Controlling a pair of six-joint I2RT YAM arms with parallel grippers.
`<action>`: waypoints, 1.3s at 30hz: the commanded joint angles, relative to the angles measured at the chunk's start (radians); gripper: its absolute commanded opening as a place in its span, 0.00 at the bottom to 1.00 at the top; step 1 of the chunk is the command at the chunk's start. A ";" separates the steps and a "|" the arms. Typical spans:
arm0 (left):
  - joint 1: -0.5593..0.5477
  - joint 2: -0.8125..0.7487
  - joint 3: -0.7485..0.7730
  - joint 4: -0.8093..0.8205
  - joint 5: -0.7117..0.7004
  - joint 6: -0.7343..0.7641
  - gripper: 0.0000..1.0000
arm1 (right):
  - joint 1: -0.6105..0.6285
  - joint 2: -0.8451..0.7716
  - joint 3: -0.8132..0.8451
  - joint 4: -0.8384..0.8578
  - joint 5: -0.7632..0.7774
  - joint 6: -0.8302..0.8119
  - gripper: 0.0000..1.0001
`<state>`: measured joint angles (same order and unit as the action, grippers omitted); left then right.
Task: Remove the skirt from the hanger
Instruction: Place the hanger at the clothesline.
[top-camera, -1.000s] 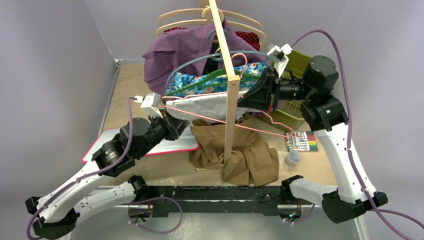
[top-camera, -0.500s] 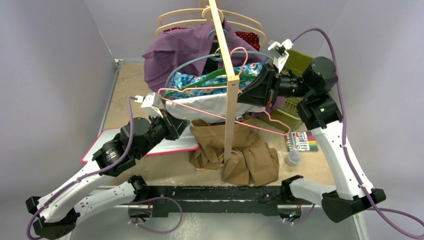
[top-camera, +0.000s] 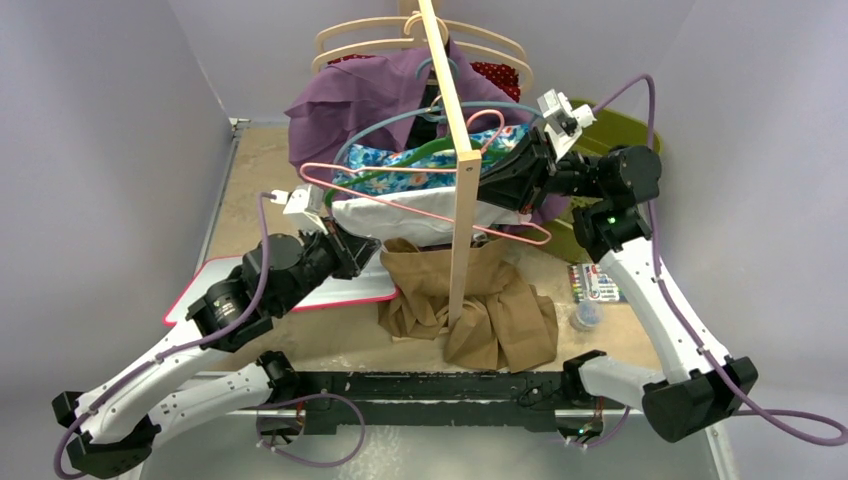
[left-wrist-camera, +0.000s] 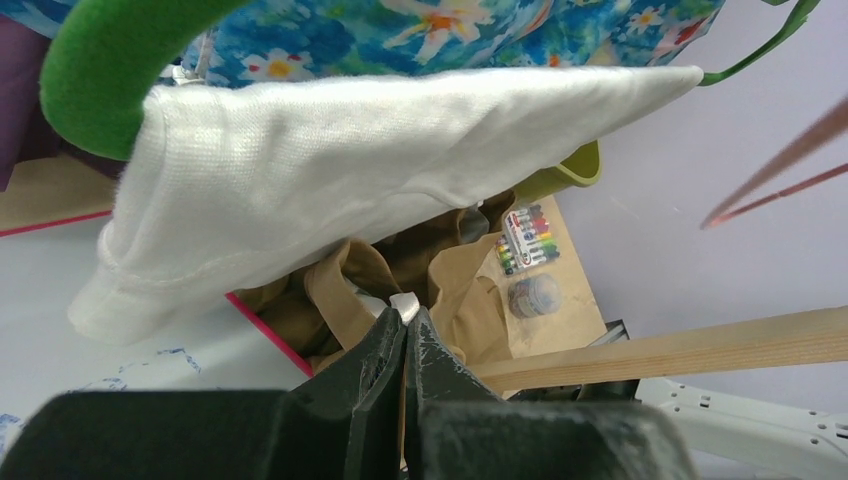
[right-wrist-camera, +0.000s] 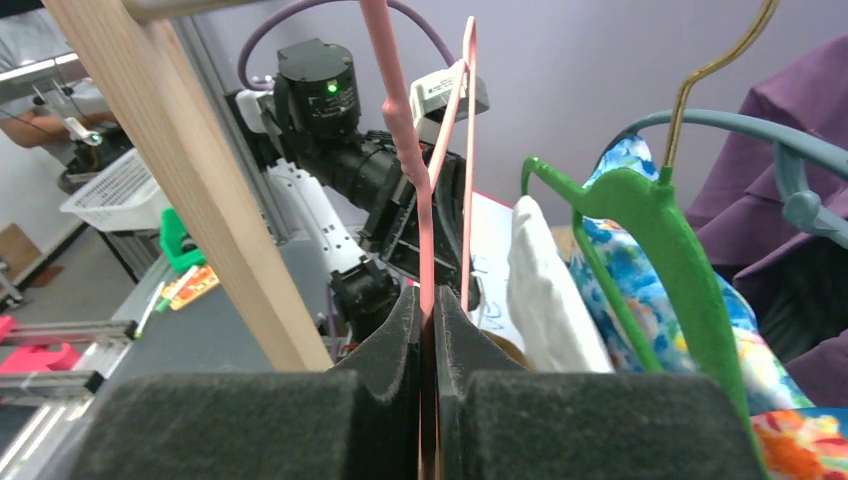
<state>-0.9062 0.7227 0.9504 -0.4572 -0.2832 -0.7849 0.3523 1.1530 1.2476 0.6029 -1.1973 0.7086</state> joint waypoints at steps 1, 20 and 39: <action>-0.003 -0.019 0.014 0.022 -0.017 0.003 0.00 | 0.003 0.013 -0.015 0.212 0.020 -0.044 0.00; -0.003 -0.013 0.009 0.035 -0.021 -0.005 0.00 | 0.071 0.098 -0.022 0.570 0.026 0.160 0.00; -0.003 -0.018 0.014 0.025 -0.032 0.001 0.00 | 0.116 0.064 -0.085 0.317 0.055 -0.059 0.00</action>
<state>-0.9066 0.7132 0.9504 -0.4786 -0.2966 -0.7853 0.4629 1.2552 1.1584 0.9405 -1.1736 0.7059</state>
